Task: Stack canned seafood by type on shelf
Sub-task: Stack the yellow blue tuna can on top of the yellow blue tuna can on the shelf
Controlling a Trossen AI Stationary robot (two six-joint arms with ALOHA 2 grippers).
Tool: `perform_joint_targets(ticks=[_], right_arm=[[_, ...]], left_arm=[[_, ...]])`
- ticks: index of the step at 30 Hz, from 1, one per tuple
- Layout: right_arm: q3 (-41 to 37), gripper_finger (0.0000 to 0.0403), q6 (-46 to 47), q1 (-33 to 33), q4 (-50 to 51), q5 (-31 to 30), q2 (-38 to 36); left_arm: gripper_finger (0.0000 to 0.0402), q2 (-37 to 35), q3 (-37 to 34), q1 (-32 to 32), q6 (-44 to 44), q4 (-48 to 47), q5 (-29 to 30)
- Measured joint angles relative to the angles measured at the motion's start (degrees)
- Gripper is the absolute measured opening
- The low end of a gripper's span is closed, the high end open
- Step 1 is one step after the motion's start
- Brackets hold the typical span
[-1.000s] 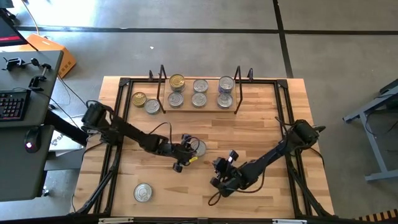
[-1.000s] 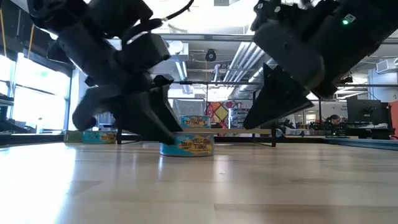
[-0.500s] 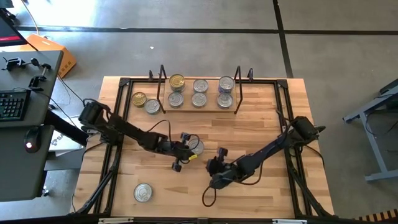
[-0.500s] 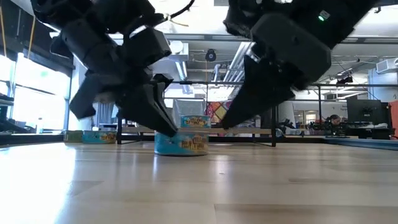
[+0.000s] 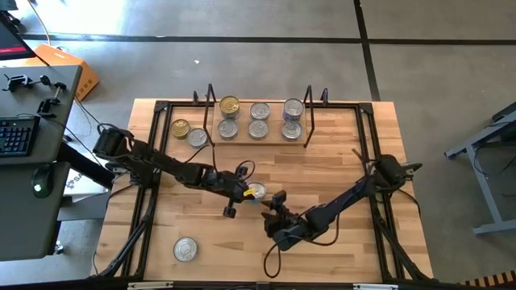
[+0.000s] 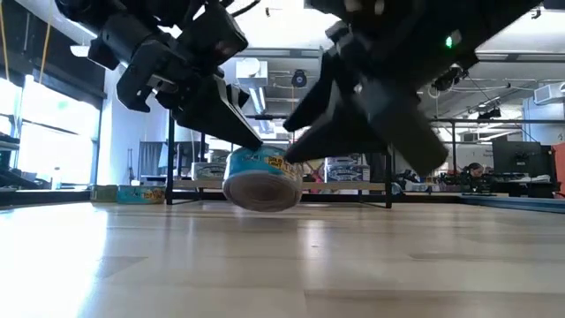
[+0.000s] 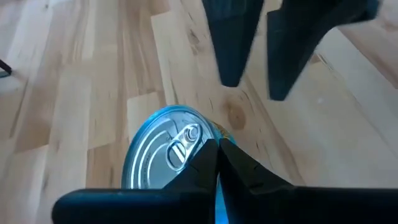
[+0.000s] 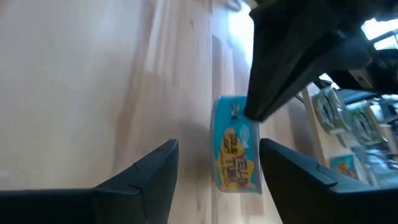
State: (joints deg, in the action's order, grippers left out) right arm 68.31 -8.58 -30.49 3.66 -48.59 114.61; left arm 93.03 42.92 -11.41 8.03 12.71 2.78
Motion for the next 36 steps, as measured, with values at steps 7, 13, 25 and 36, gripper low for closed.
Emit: perform_joint_targets(ticks=[7, 13, 25, 36], right_arm=[[0.0, 0.0218, -3.24, 3.07, -2.55, -3.48, 3.39], [-0.02, 0.0218, -4.37, 4.73, -5.62, -2.16, 4.6], [0.04, 0.012, 4.2, 5.0, -4.33, -0.62, 4.53], [-0.02, 0.012, 7.65, 8.99, 6.42, -6.89, -8.07]], left_arm=[[0.0, 0.03, 0.02, 0.62, 0.0, 0.2, -0.8], [0.0, 0.03, 0.09, 0.55, 0.02, 0.5, -0.95], [0.0002, -0.75, 0.27, 0.2, -0.39, -1.0, -0.13], [0.001, -14.94, -0.64, -2.15, -15.92, -34.24, 23.46]])
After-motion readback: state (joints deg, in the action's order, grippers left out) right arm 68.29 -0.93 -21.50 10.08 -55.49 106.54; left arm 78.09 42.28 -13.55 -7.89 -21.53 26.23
